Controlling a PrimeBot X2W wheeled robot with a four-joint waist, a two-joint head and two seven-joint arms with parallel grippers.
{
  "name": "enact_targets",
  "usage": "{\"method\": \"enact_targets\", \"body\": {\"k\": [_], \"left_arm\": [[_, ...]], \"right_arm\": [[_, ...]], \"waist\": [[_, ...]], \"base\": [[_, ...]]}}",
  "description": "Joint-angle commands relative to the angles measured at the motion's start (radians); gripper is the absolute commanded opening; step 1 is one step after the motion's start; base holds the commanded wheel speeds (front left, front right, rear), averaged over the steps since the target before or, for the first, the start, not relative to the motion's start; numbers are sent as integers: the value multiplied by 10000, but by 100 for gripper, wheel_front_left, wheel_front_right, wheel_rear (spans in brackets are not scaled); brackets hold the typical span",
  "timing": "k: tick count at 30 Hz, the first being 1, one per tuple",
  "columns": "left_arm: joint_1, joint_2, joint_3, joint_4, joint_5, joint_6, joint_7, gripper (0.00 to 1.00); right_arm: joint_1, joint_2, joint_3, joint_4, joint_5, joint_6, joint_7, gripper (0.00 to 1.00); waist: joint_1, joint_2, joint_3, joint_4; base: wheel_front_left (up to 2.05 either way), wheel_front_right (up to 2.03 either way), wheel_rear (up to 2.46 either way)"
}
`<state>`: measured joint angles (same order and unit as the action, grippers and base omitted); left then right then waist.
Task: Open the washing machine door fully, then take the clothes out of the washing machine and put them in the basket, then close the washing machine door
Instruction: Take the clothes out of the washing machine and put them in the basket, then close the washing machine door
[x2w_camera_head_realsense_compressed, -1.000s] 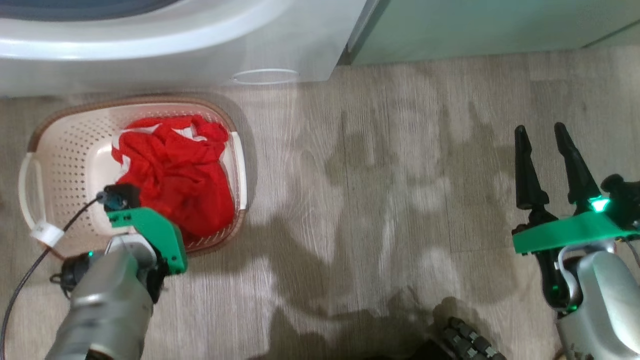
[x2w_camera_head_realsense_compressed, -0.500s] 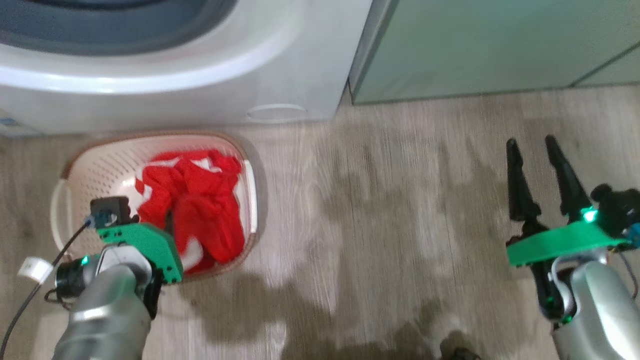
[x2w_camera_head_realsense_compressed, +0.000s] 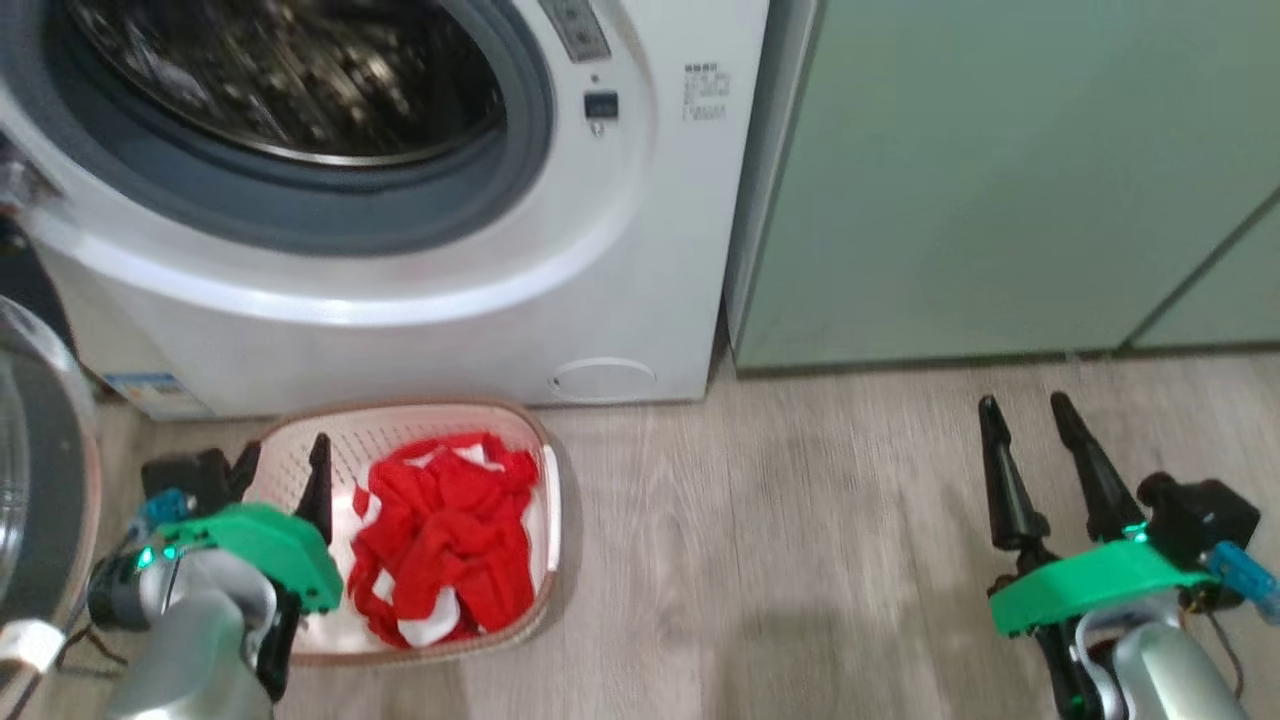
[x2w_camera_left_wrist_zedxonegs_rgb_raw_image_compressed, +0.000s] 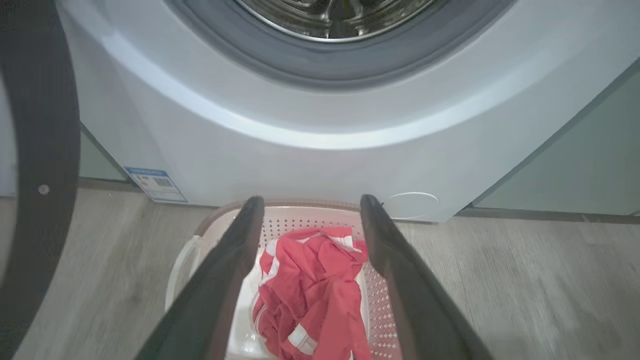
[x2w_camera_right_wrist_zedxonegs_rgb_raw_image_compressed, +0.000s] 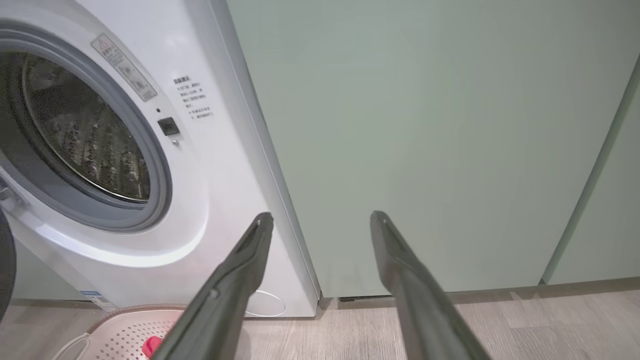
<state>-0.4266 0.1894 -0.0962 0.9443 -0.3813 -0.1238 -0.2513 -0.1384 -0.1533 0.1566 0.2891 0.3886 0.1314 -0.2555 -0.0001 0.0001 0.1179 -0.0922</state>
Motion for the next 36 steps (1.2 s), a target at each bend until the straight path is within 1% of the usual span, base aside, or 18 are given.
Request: {"method": "enact_targets", "body": {"k": [1,4,5,9,13,17,23,36], "left_arm": [[147,405,426,-662,255,-19,-102,100],[812,336,757,-1760,473,-37,-103,100],[812,336,757,-1760,473,-37,-103,100],[1744,278,1209,-3207,732,-52,-103,100],[2636,72,1571,-4385,1023,-57,-104,100],[3242,-172,1930,-5236,1228,-59,-104,100],[3828,-350,2252,-5885,1439,-63,-104,100],[3973,-546,2446,-5976,1646,-67,-104,100]], "right_arm": [[42,28,219,-268,-12,-7,-63,100],[196,107,145,-288,-64,-7,-63,100],[196,107,145,-288,-64,-7,-63,100],[342,215,144,-316,-109,-7,-63,100],[542,288,60,-349,-127,-7,-63,100],[745,374,-291,-379,-204,-7,-63,100],[870,477,-624,-426,-325,-7,-63,100],[941,506,-660,-456,-344,-7,-63,100]], "waist": [[1,-1,-607,169],[1,-1,-866,208],[1,-1,-866,208],[1,-1,-1135,101],[1,-1,-1375,18],[1,-1,-1521,-9],[1,-1,-1676,-33],[1,-1,-1758,-26]], "base": [[0,0,0],[0,0,0],[0,0,0],[0,0,0],[0,0,0],[0,0,0],[0,0,0],[0,0,0]]}}
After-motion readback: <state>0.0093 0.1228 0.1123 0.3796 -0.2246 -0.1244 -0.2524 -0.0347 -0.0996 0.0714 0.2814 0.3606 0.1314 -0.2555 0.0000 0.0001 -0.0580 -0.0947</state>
